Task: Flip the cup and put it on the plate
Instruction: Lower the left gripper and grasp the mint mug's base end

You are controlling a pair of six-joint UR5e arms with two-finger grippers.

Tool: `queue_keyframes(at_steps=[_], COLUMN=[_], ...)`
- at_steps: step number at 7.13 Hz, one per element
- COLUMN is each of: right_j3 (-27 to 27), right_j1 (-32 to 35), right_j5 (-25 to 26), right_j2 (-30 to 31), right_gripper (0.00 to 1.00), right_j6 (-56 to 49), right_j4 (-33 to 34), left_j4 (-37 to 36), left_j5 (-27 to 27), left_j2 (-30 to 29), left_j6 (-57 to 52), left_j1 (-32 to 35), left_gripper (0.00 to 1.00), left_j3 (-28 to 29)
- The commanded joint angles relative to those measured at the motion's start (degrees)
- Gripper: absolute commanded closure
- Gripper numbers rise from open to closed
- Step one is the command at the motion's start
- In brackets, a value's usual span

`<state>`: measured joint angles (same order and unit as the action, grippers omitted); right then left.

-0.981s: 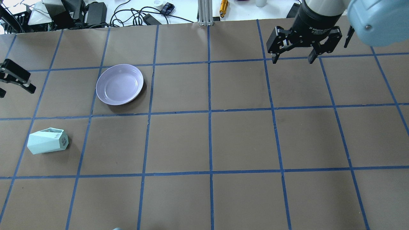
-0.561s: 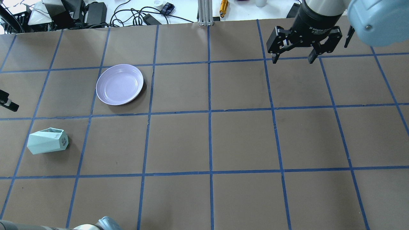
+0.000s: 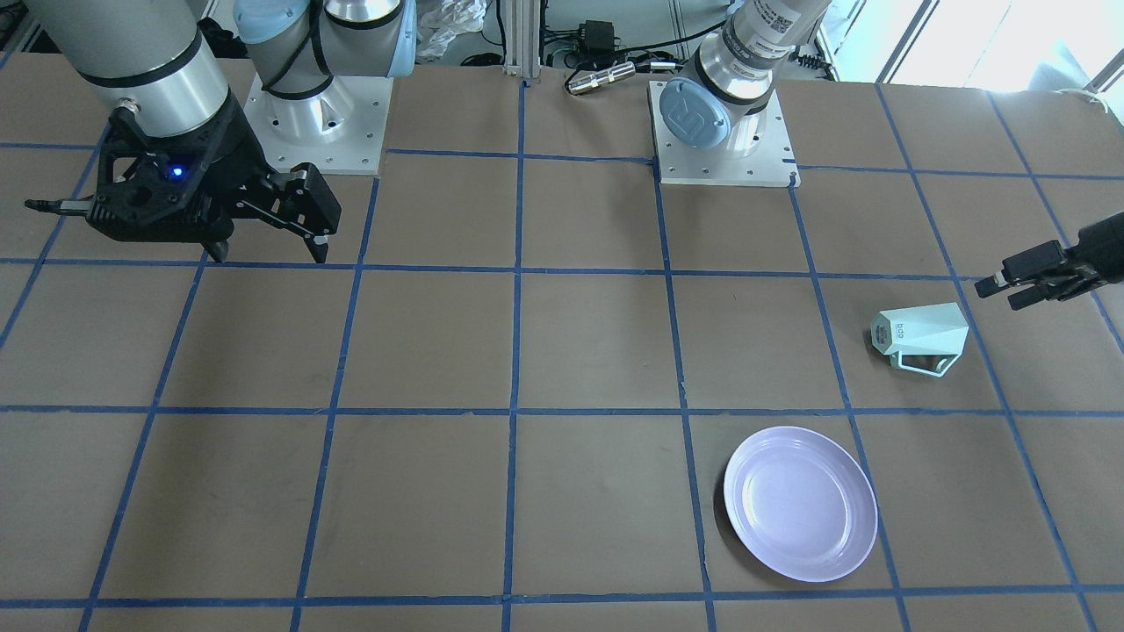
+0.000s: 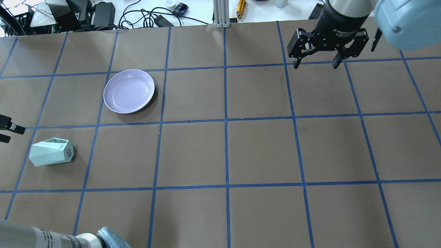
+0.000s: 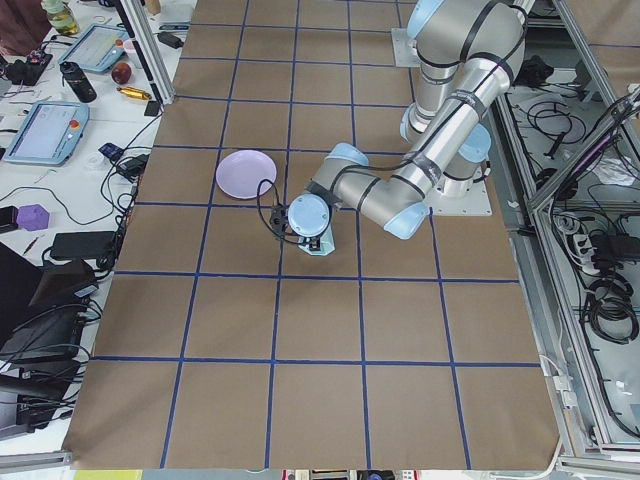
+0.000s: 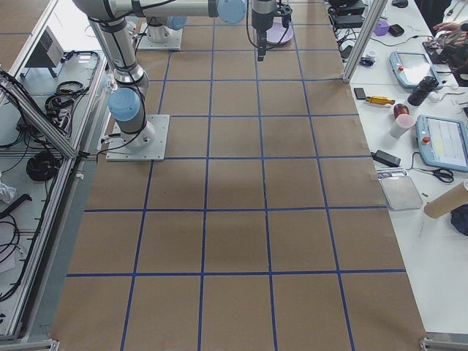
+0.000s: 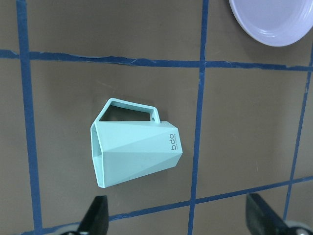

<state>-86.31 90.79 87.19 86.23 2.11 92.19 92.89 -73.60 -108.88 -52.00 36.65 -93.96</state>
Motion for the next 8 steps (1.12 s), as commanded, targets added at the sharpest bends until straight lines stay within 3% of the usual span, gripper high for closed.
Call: queue_keyframes(at_steps=[1, 3, 8], right_j3=[0.0, 0.0, 0.0], right_j1=[0.0, 0.0, 0.0], right_j5=[0.0, -0.1, 0.0], right_j2=[0.0, 0.0, 0.0], right_gripper=[0.0, 0.0, 0.0], right_j6=[0.0, -0.1, -0.1], right_j4=[0.0, 0.0, 0.0], left_j4=[0.8, 4.0, 7.7], left_j5=[3.7, 7.0, 9.3], left_j2=[-4.0, -6.7, -12.5], left_j6=[-3.0, -6.0, -11.1], left_j1=[-3.1, -5.5, -6.9], left_gripper=[0.0, 0.0, 0.01], left_j3=[-0.4, -0.5, -0.2])
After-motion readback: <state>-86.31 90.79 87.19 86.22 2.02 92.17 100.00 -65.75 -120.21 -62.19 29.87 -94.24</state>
